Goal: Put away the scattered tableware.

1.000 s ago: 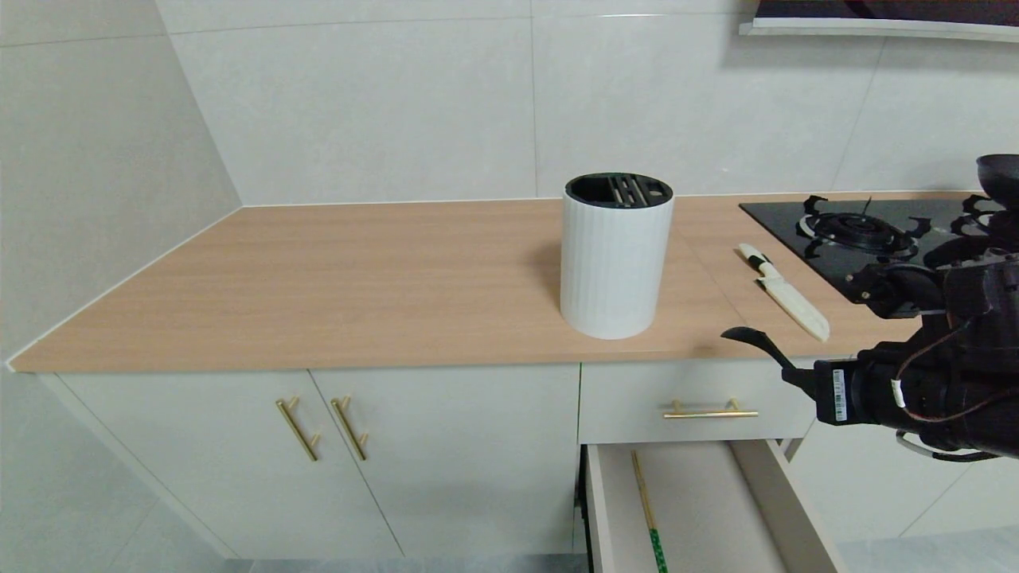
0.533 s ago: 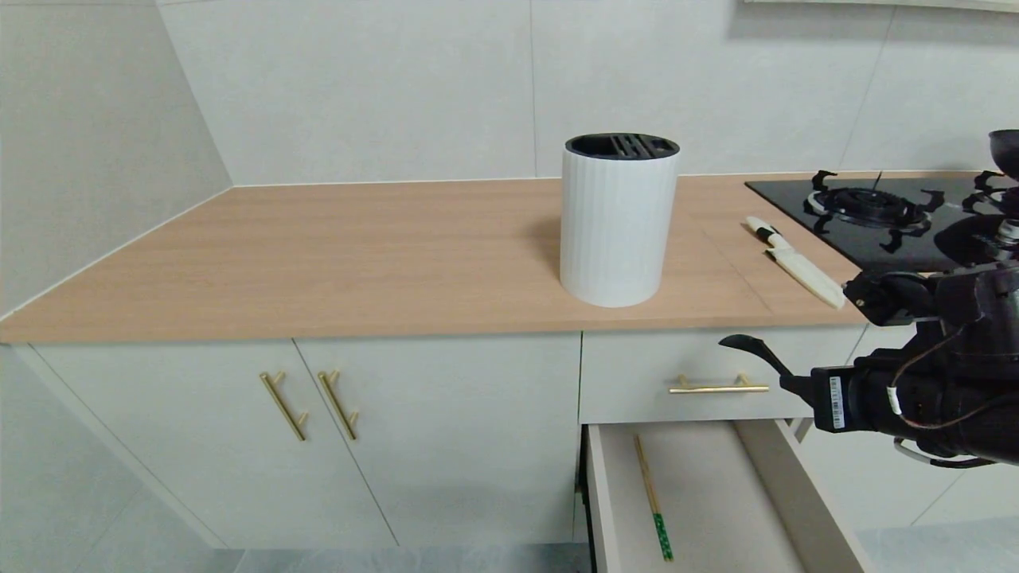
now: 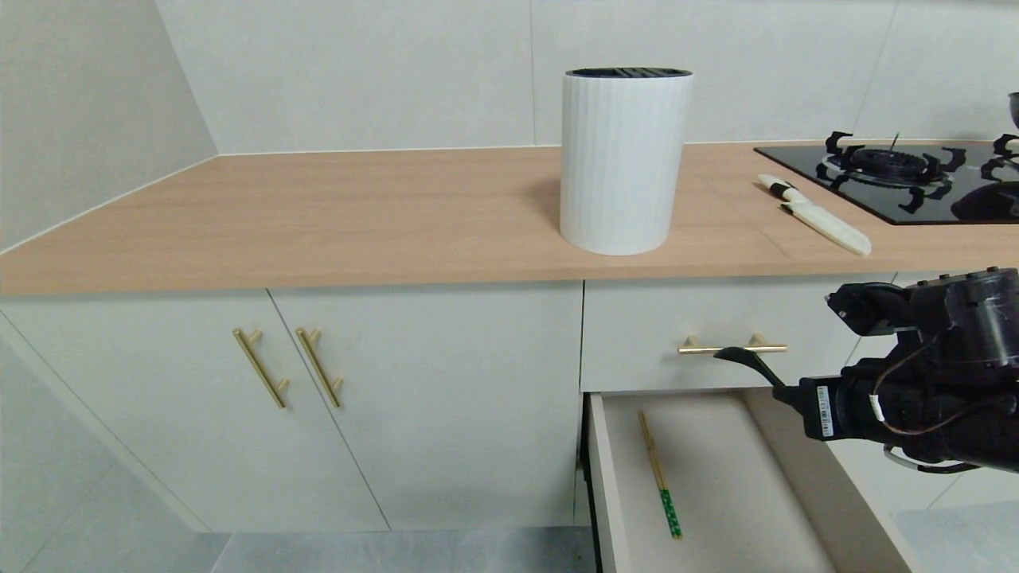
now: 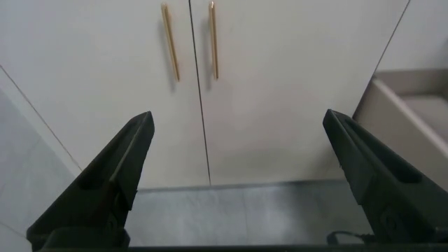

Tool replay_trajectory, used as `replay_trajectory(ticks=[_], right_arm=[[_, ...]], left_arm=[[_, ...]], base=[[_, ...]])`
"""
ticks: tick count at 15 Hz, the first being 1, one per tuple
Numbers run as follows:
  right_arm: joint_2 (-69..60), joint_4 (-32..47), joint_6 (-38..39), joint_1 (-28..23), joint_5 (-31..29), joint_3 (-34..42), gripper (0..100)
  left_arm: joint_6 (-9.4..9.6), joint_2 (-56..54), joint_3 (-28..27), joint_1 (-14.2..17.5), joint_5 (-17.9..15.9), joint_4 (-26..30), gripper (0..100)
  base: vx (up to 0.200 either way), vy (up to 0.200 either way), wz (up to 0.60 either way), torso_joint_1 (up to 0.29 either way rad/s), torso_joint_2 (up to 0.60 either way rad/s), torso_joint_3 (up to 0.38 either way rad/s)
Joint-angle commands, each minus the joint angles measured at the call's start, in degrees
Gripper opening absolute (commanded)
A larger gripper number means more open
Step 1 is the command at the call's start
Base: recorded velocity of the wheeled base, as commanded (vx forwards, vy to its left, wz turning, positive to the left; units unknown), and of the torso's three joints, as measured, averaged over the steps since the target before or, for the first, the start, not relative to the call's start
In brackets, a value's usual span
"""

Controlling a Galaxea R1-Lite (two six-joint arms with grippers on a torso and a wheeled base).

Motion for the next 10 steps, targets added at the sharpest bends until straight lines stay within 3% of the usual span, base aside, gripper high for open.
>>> replay_trajectory(ticks=[1,6,10], right_arm=[[0.7,0.0,0.0,0.1,0.0,0.0,0],[1.2,0.0,0.0,0.1,0.0,0.1,0],[1.6,0.0,-0.1,0.1,0.0,0.2,0]], left_arm=[[0.01,0.0,0.0,0.0,0.0,0.1,100],[0.01,0.0,0.0,0.0,0.0,0.1,100],[0.01,0.0,0.0,0.0,0.0,0.1,100]], base=[[0.0,0.0,0.0,-0.163,0.45,0.295],[0.0,0.0,0.0,-0.137,0.45,0.317],[0.0,0.0,0.0,-0.034,0.14,0.1]])
